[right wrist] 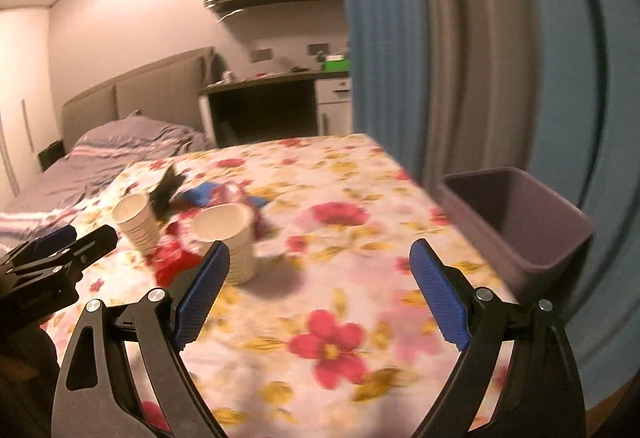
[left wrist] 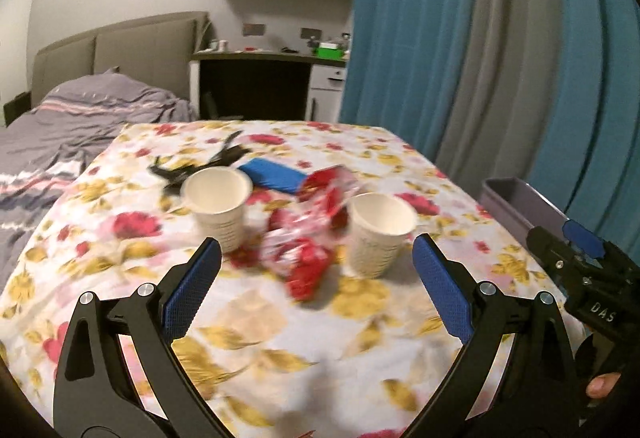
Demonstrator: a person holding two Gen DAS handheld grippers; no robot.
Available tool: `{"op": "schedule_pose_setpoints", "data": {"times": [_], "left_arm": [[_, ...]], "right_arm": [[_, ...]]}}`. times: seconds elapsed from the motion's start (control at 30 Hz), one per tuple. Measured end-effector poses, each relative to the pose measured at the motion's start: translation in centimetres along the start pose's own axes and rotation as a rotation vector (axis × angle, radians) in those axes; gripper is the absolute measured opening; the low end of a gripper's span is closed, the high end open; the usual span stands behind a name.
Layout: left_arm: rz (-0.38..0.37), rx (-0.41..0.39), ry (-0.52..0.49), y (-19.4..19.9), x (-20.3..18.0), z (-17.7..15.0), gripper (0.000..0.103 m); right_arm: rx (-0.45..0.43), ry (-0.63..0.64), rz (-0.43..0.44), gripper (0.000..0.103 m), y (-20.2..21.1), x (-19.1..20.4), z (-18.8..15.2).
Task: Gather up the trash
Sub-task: 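Move both open tools back toward the remaining cups and bags, then grasp the green-grid cup with the right tool while the left tool grasps the red plastic bag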
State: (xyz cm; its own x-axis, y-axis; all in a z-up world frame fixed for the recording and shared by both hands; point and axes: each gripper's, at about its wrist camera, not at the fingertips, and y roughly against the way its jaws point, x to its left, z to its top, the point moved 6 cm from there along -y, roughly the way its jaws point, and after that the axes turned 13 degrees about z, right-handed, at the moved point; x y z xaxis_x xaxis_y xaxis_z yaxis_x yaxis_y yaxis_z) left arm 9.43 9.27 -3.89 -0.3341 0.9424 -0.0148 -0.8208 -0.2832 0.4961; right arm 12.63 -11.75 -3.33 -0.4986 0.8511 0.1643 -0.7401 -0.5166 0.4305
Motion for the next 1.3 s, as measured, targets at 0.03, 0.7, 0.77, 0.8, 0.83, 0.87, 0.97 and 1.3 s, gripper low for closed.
{"op": "schedule_pose_setpoints", "data": {"times": [0.03,0.7,0.77,0.8,0.83,0.87,0.97,1.3], "left_arm": [[0.009,0.004,0.007,-0.1,0.6,0.0,0.095],[0.043,0.045,0.084,-3.3,6.0,-0.3,0.095],[0.043,0.047,0.087,-3.6,6.2,-0.2,0.095],[0.043,0.048,0.088,-3.7,6.3,-0.1,0.095],[0.042,0.049,0.088,-3.8,6.3,-0.1,0.095],[0.041,0.051,0.087,-3.9,6.3,-0.1,0.095],[0.034,0.061,0.083,-4.4,6.1,-0.3,0.095],[0.024,0.098,0.092,-5.9,5.8,-0.5,0.095]], "right_arm": [[0.008,0.002,0.012,0.088,-0.6,0.5,-0.1],[0.158,-0.001,0.054,0.077,-11.5,5.2,-1.0],[0.165,-0.010,0.061,0.075,-12.2,5.2,-1.0],[0.168,-0.015,0.064,0.073,-12.4,5.3,-1.1],[0.169,-0.018,0.066,0.071,-12.6,5.3,-1.1],[0.171,-0.021,0.068,0.070,-12.8,5.3,-1.2],[0.178,-0.028,0.073,0.064,-13.1,5.2,-1.4],[0.157,-0.048,0.089,0.050,-12.8,4.5,-1.3]]}}
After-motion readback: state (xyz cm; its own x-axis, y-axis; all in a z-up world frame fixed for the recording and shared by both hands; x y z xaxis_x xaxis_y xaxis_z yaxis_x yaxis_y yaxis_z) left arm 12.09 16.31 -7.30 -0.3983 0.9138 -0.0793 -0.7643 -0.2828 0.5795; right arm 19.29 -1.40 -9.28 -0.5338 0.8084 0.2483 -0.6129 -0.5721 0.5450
